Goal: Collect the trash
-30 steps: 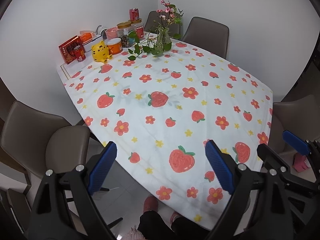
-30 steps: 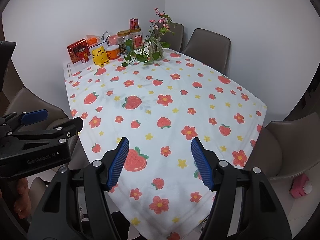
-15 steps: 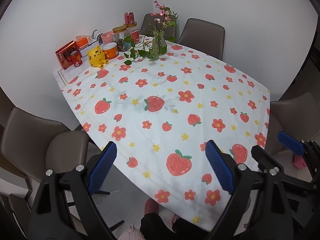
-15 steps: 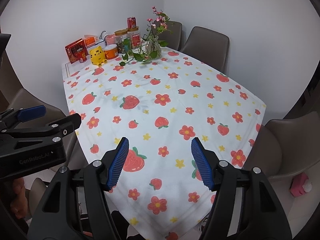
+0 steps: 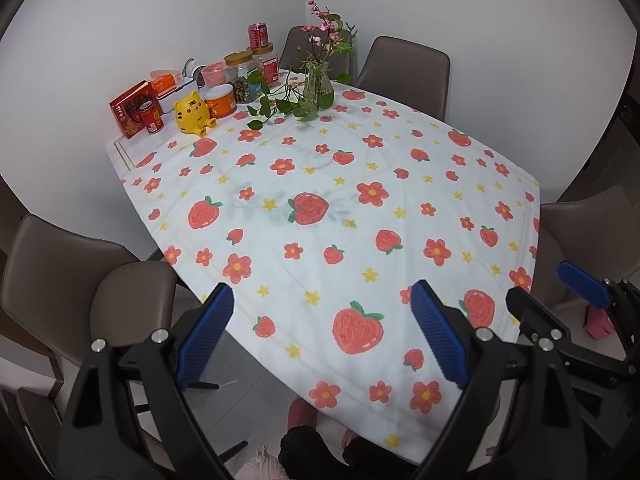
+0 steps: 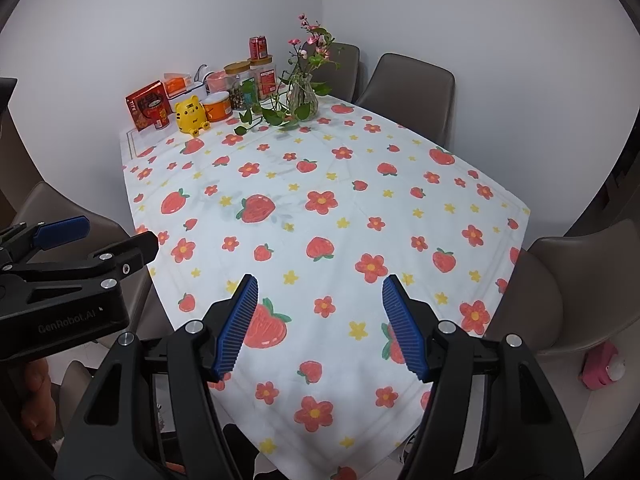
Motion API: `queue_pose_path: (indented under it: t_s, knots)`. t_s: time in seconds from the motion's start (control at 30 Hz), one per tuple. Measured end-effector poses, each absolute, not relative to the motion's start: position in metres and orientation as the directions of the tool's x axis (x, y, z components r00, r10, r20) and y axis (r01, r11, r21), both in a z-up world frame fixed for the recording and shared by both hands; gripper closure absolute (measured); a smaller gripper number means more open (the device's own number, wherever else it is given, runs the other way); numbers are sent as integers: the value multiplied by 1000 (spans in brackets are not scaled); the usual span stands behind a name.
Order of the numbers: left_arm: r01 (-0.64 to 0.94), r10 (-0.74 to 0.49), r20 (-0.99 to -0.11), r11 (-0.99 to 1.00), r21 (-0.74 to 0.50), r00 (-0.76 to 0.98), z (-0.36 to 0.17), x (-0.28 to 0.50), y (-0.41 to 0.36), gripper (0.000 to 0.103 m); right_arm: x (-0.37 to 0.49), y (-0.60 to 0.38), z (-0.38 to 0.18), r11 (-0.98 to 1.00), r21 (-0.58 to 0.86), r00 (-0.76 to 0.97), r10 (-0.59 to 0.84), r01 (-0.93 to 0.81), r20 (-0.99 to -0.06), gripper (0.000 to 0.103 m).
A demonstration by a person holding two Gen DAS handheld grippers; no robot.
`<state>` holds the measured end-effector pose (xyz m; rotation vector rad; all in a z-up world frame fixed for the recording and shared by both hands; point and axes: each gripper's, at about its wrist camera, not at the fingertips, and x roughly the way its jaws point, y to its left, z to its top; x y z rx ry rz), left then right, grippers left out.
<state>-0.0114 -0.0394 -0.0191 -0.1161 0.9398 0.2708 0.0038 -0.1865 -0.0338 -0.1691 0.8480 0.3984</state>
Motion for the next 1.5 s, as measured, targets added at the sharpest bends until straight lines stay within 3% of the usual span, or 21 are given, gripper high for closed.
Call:
queue_pose_path:
  t_s: [1.5]
  knots:
    - [-279,175,-809,960,14,560,-19,-10,-36,13,5,-183,-34,915,12,597,272,-402,-755,40]
